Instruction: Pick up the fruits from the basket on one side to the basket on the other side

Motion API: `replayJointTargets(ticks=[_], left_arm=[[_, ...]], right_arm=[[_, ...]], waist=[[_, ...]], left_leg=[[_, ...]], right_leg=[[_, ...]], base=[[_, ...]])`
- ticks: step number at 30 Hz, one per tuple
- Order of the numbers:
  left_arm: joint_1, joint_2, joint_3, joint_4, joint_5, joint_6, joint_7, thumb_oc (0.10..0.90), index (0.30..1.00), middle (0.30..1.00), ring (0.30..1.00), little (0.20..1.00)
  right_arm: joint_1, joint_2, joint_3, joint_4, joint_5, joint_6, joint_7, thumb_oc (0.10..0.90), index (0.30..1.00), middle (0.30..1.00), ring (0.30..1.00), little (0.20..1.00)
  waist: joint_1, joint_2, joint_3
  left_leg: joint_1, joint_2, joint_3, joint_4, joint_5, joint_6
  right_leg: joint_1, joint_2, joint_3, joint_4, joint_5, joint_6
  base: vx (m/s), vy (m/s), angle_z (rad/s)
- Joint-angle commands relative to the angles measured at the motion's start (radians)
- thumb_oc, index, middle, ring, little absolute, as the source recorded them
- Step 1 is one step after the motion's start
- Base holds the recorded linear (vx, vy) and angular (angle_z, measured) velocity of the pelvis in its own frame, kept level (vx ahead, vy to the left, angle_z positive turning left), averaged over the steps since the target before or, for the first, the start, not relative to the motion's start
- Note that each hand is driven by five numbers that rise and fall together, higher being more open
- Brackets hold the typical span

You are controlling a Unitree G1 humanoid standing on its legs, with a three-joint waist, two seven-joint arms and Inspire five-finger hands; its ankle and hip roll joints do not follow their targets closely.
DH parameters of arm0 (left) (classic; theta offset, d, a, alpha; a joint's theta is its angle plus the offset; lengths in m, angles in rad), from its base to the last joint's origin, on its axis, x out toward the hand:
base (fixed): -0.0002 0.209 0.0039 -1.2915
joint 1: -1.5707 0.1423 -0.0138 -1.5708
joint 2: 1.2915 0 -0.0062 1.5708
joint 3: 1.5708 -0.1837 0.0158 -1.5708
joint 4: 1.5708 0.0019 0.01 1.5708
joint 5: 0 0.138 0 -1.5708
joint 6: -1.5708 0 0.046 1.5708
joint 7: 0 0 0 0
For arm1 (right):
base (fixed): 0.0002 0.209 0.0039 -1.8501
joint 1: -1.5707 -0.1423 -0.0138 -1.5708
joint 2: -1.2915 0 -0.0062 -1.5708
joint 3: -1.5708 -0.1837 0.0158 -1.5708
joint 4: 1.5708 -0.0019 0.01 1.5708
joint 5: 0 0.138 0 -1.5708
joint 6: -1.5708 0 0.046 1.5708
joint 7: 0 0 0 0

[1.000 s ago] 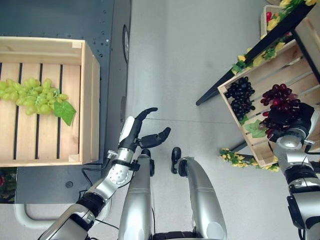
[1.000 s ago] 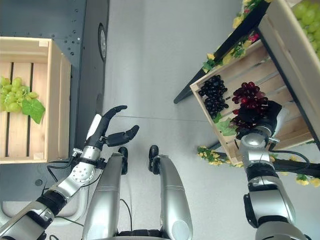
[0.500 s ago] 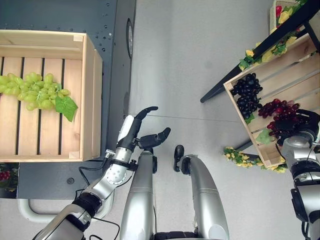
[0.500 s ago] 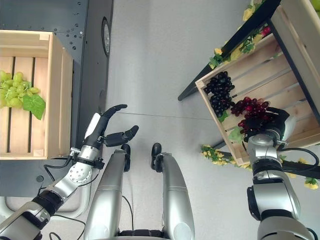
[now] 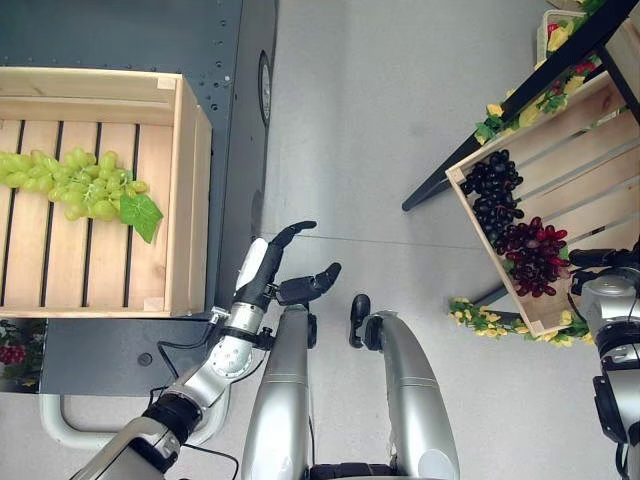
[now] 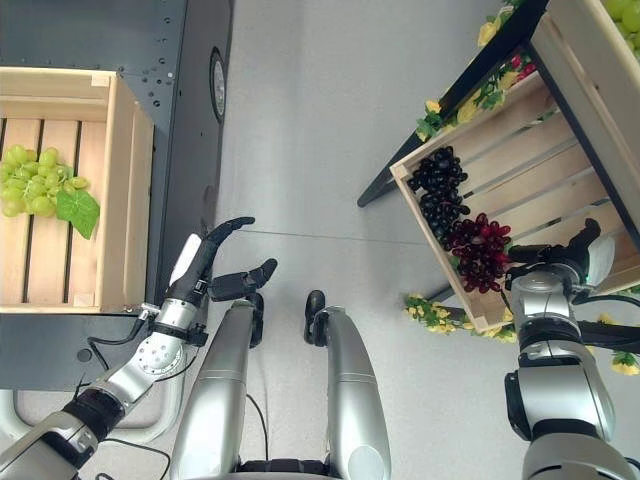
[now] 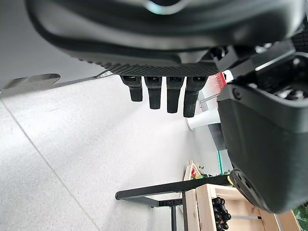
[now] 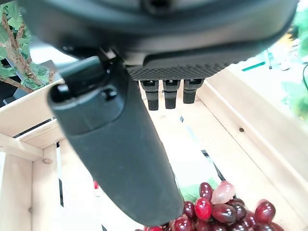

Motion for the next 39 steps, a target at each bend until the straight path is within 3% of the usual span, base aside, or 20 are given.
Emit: replayJointTargets(ticks=[1, 10, 12, 14, 19, 24, 26, 28, 35, 39], left_arm=[[0.02, -0.043, -0.005, -0.152, 0.023, -0.147, 0.073, 0.8, 0.9, 0.9, 0.9, 0.9], [-0.006, -0.081, 0.004, -0.197, 0.128, -0.15, 0.158, 0.8, 0.9, 0.9, 0.9, 0.9], [-0.024, -0.084, 0.005, -0.209, 0.224, -0.168, 0.267, 0.8, 0.9, 0.9, 0.9, 0.9], [-0.057, -0.09, 0.027, -0.234, 0.226, -0.182, 0.331, 0.8, 0.9, 0.9, 0.9, 0.9], [-0.125, -0.076, 0.102, -0.311, 0.225, -0.183, 0.387, 0.8, 0.9, 0.9, 0.9, 0.9], [-0.167, -0.011, 0.221, -0.394, 0.232, -0.122, 0.467, 0.8, 0.9, 0.9, 0.9, 0.9], [-0.171, 0.013, 0.261, -0.408, 0.264, -0.073, 0.524, 0.8, 0.9, 0.9, 0.9, 0.9], [-0.16, 0.061, 0.329, -0.386, 0.333, 0.036, 0.613, 0.8, 0.9, 0.9, 0.9, 0.9], [-0.009, 0.077, 0.51, -0.285, 0.34, 0.076, 0.777, 0.8, 0.9, 0.9, 0.9, 0.9], [0.064, 0.068, 0.59, -0.2, 0.364, 0.099, 0.793, 0.8, 0.9, 0.9, 0.9, 0.9]], right_arm=[[-0.022, -0.129, 0.015, -0.05, -0.058, -0.143, -0.018, 0.8, 0.9, 0.9, 0.9, 0.9], [0.095, 0.028, 0.097, -0.367, -0.134, -0.245, -0.006, 0.8, 0.9, 0.9, 0.9, 0.9], [0.126, 0.072, 0.129, -0.427, -0.163, -0.267, 0.006, 0.8, 0.9, 0.9, 0.9, 0.9], [0.153, 0.116, 0.179, -0.479, -0.217, -0.282, 0.008, 0.8, 0.9, 0.9, 0.9, 0.9], [0.174, 0.161, 0.234, -0.494, -0.256, -0.285, 0.007, 0.8, 0.9, 0.9, 0.9, 0.9], [0.184, 0.19, 0.25, -0.478, -0.257, -0.272, 0.038, 0.8, 0.9, 0.9, 0.9, 0.9], [0.19, 0.2, 0.249, -0.476, -0.23, -0.265, 0.053, 0.8, 0.9, 0.9, 0.9, 0.9], [0.222, 0.213, 0.23, -0.466, -0.219, -0.265, 0.057, 0.8, 0.9, 0.9, 0.9, 0.9], [0.32, 0.221, 0.221, -0.492, -0.282, -0.217, 0.056, 0.8, 0.9, 0.9, 0.9, 0.9], [0.373, 0.219, 0.219, -0.486, -0.285, -0.209, 0.06, 0.8, 0.9, 0.9, 0.9, 0.9]], waist=[[0.0, 0.04, -0.013], [-0.024, 0.064, -0.013], [-0.032, 0.076, -0.013], [-0.04, 0.084, -0.013], [-0.043, 0.092, -0.013], [-0.038, 0.108, -0.013], [-0.037, 0.114, -0.013], [-0.036, 0.126, -0.013], [-0.014, 0.145, -0.013], [0.001, 0.146, -0.013]], left_leg=[[0.11, -0.041, 0.06, -0.001, -0.107, 0.038], [0.14, -0.045, 0.082, -0.048, -0.084, 0.038], [0.152, -0.046, 0.091, -0.072, -0.078, 0.037], [0.162, -0.046, 0.1, -0.093, -0.071, 0.037], [0.172, -0.046, 0.106, -0.096, -0.064, 0.032], [0.217, -0.05, 0.108, -0.118, -0.058, 0.021], [0.233, -0.051, 0.105, -0.126, -0.049, 0.015], [0.269, -0.051, 0.097, -0.139, -0.024, 0.003], [0.293, -0.066, 0.09, -0.144, 0.013, -0.017], [0.294, -0.072, 0.087, -0.155, 0.017, -0.013]], right_leg=[[0.15, 0.014, -0.069, 0.023, -0.054, -0.023], [0.158, 0.003, -0.061, 0.023, -0.066, -0.029], [0.161, -0.001, -0.056, 0.013, -0.068, -0.027], [0.164, -0.002, -0.052, 0.003, -0.071, -0.027], [0.173, -0.012, -0.057, 0.005, -0.075, -0.029], [0.219, -0.028, -0.061, -0.006, -0.089, -0.034], [0.239, -0.032, -0.063, -0.015, -0.09, -0.038], [0.284, -0.04, -0.063, -0.039, -0.089, -0.044], [0.325, -0.065, -0.072, -0.056, -0.102, -0.057], [0.324, -0.071, -0.081, -0.048, -0.11, -0.065]], base=[[0.03, 0.074, -0.04], [0.02, 0.083, 0.0], [-0.01, 0.113, 0.05], [-0.02, 0.104, 0.09], [0.0, 0.025, 0.01], [0.02, 0.024, 0.11], [0.05, 0.026, 0.12], [0.08, 0.039, 0.13], [0.05, 0.037, 0.13], [0.02, 0.017, 0.14]])
